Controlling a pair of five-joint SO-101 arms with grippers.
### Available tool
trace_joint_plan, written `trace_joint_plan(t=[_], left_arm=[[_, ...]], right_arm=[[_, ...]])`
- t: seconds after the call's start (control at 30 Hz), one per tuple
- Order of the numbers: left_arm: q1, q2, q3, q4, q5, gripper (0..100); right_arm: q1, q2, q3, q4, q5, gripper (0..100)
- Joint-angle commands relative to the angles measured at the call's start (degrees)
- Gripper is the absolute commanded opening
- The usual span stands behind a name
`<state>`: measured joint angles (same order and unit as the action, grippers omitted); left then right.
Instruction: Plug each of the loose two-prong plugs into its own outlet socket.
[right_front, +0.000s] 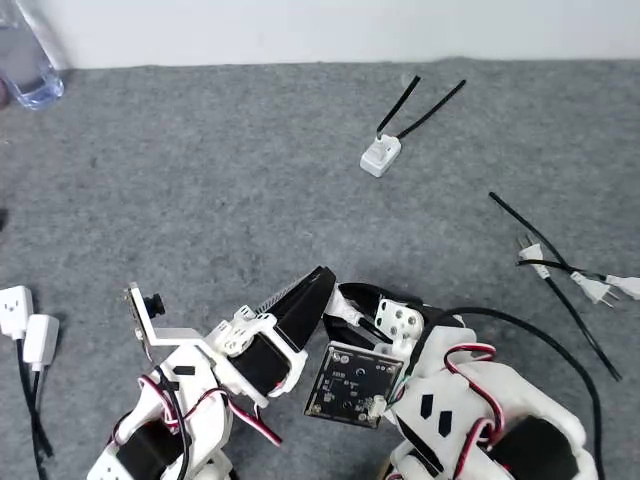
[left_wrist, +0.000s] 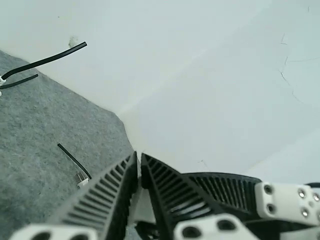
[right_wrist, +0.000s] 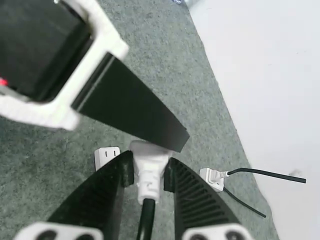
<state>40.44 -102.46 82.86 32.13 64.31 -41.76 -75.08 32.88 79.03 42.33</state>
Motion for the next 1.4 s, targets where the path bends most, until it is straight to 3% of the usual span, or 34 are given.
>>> trace_joint_plan(t=[0.0,0.2,0.4,0.6,0.7,0.9,1.07,1.2,1.37], left_arm=[[0.1,0.8,0.2,0.7,0.1,1],[-2.9,0.8,-2.5,0.6,0.0,1],[-13.5,0.8,-8.7,0.7,0.0,1],[-22.9,0.8,-6.0,0.9,-0.1,1],[-30.2,0.8,-4.2,5.3,-1.9,1],[-52.8,0.8,-3.7,24.9,-14.8,1],[-69.4,0.8,-3.6,33.9,-30.4,1],[-77.5,0.8,-0.9,36.7,-48.7,1],[-80.2,0.8,9.4,36.1,-66.3,1]], right_arm=[[-1.2,-1.0,-1.8,-1.5,-0.2,0.8],[-0.8,0.0,-1.9,-0.6,-0.7,0.7],[4.1,8.8,-8.8,1.7,-1.5,0.7],[4.6,15.9,-15.6,4.0,-1.8,0.7],[6.7,20.1,-16.4,3.9,-1.3,0.7],[12.8,33.4,-17.0,2.1,3.0,0.7],[12.7,43.9,-17.3,0.7,4.7,0.7],[12.9,51.4,-20.1,0.4,5.0,0.7],[12.4,59.6,-23.9,-0.5,8.3,0.7]])
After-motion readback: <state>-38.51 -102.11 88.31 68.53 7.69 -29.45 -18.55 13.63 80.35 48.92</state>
